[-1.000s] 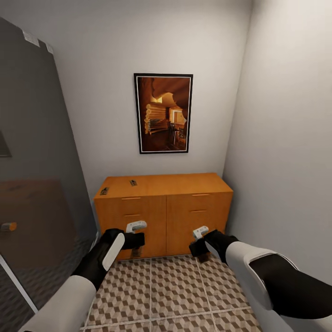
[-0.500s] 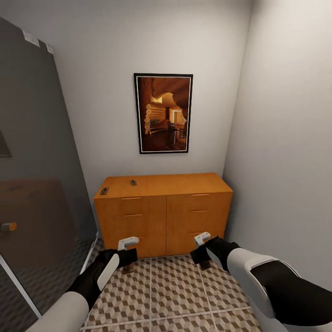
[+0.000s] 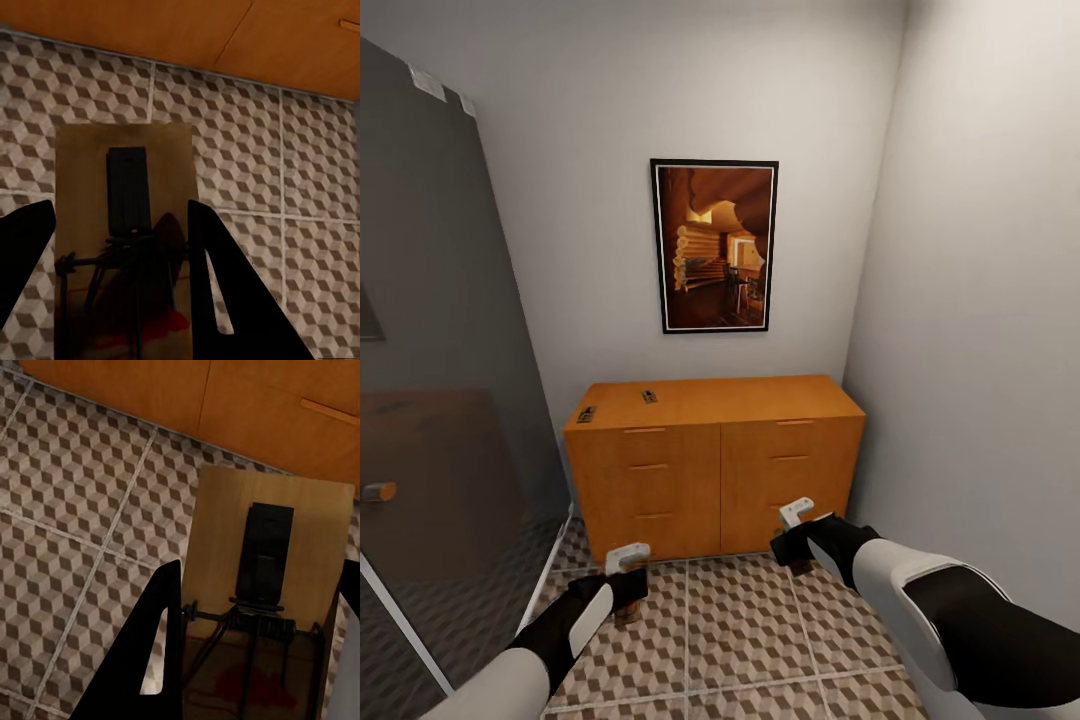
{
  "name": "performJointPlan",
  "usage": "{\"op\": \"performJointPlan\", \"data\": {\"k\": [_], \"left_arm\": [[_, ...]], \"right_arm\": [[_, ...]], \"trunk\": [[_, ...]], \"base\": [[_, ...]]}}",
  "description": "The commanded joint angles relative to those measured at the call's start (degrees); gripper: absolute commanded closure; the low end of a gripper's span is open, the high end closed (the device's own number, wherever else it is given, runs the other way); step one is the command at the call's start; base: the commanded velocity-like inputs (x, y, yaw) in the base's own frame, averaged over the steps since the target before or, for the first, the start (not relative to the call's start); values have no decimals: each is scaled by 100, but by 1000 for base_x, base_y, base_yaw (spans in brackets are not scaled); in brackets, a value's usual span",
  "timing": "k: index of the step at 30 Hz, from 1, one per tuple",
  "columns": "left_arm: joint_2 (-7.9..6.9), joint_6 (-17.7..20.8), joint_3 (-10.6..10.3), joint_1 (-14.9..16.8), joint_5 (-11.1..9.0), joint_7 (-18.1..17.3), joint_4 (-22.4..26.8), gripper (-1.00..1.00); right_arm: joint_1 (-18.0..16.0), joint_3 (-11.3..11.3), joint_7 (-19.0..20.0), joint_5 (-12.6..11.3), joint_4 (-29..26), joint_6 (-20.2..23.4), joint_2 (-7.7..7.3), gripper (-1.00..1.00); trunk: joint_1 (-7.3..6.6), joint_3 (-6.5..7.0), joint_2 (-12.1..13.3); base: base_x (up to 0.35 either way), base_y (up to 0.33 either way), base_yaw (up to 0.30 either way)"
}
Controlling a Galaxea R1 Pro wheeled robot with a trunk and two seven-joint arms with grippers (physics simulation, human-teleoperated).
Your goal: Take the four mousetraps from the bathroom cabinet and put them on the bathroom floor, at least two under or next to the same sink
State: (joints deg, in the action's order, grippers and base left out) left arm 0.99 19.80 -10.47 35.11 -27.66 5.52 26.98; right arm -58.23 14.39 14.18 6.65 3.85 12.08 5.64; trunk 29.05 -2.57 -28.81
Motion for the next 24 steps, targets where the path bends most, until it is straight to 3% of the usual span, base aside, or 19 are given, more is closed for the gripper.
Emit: {"op": "performJointPlan", "data": {"k": [1,6,10,14,17,19,21,24], "left_arm": [[2,-59,-42,5,-62,5,-143,100],[-21,-307,-50,5,-57,-293,-615,100],[-44,-802,-51,5,-46,-457,-1203,100],[-46,-1666,-55,5,-44,-523,-1980,100],[-59,-2342,-53,5,11,-691,-2577,100],[-149,-2783,-52,-7,89,-891,-2918,100],[-267,-2981,-52,-82,126,-1047,-3038,100],[-495,-3300,-52,-370,145,-1262,-3129,100]], "right_arm": [[-8,2,23,46,9,1,0,100],[136,2,3,47,10,-116,-39,100],[450,1,-282,32,10,-555,-205,100],[847,-16,-619,-55,10,-1051,-313,100],[1165,-21,-718,-296,10,-1360,-406,100],[1431,-23,-753,-547,10,-1581,-517,100],[1627,-23,-811,-694,10,-1736,-595,100],[2043,-23,-1183,-826,10,-2177,-748,100]], "trunk": [[3,-12,-12],[3,-12,-12],[3,-12,-12],[3,-12,-12],[3,-12,-12],[3,-12,-12],[3,-12,-12],[3,-12,-12]], "base": [[0,0,0],[0,0,0],[0,0,0],[0,0,0],[0,0,0],[0,0,0],[0,0,0],[0,0,0]]}}
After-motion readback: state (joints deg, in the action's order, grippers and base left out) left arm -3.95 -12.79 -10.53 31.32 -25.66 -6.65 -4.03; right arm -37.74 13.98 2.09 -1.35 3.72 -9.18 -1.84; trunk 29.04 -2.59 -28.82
